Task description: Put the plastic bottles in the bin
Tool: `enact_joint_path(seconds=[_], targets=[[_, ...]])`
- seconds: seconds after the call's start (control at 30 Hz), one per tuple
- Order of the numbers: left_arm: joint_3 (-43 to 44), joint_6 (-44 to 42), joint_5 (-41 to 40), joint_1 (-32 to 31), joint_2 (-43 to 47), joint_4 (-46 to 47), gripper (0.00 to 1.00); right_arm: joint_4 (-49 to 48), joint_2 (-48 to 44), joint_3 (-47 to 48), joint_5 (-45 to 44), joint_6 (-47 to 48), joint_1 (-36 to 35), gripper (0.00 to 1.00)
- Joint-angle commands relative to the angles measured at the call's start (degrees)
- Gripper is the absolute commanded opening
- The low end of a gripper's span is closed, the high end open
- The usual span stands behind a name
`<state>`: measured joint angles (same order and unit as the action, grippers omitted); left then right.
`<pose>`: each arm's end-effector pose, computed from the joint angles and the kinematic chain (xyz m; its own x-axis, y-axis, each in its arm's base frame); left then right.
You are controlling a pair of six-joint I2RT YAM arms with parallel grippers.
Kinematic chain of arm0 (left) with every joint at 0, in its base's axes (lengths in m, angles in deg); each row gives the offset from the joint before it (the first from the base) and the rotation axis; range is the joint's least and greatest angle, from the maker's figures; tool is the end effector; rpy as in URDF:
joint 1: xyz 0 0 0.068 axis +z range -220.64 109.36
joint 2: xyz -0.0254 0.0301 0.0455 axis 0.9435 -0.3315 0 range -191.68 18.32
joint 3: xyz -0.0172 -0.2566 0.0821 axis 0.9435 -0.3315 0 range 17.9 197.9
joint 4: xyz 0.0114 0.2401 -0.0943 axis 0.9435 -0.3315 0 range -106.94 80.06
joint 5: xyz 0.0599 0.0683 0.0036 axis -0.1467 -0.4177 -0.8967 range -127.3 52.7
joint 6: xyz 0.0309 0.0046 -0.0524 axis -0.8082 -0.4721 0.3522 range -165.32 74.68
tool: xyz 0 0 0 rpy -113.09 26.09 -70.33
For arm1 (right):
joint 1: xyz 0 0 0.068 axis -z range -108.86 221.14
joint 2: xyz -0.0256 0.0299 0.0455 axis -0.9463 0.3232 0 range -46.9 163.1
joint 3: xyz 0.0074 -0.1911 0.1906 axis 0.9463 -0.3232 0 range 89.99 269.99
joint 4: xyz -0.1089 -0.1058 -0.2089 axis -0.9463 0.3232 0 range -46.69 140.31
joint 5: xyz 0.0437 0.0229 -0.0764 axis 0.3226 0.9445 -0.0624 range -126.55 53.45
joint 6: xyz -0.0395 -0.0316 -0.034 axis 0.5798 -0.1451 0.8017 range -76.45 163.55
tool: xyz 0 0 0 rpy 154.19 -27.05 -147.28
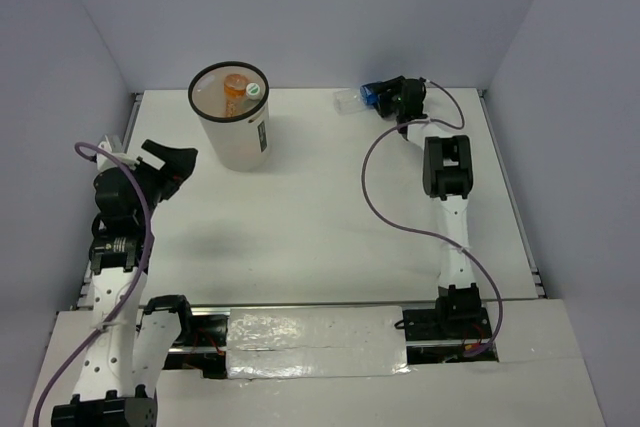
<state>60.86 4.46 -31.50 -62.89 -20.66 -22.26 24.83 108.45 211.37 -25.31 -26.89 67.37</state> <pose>0.1710 0.0187 0.3371 -0.0660 -0.7756 -0.6278 -0.1324 0.6304 -0.7649 0.6037 0.0488 0.1056 -0.3267 0.9047 -0.2736 0.1668 0.3401 0.9255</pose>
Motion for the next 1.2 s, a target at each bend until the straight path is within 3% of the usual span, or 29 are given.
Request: enact_joint_path(seconds=[0.0,0.13,0.23,0.33,0.47,0.67,0.83,0.93,1.17], targets=[[-1.56,0.14,3.42,0.25,1.01,7.2,0.99,-7.78,-11.8,-7.98,9.93,8.9,1.92,0.28],[-3.32,-0.99,5.7,0.25,1.8,9.68,0.99,-15.26,-27.15,-20.28,17.39,20.49,1.66,0.22],[-3.58,-2.31,7.02,0.25,2.33,10.03,0.99,-16.06,-36.04,-23.2,25.47,28.05,-0.08,0.19],[-3.76,-3.63,8.51,0.25,3.21,9.59,0.99,-16.06,-42.29,-22.16,34.0,33.77,-3.33,0.16],[-2.89,-5.65,9.84,0.25,4.44,6.97,0.99,-11.59,-46.01,-17.24,35.78,41.32,-10.28,0.12],[-2.0,-8.29,9.49,0.25,8.3,2.22,0.99,-1.49,-40.4,-1.26,30.16,48.97,-22.57,0.12],[-2.62,-8.3,8.09,0.16,12.43,-0.69,0.99,3.89,-28.71,16.59,21.64,52.59,-28.48,0.13],[-2.97,-8.03,7.47,0.25,14.28,-2.44,0.99,2.23,-25.27,19.68,16.36,55.05,-31.12,0.14],[-3.23,-8.38,5.98,0.25,16.92,-6.14,0.99,-2.26,-21.85,17.13,9.33,57.95,-34.64,0.2]])
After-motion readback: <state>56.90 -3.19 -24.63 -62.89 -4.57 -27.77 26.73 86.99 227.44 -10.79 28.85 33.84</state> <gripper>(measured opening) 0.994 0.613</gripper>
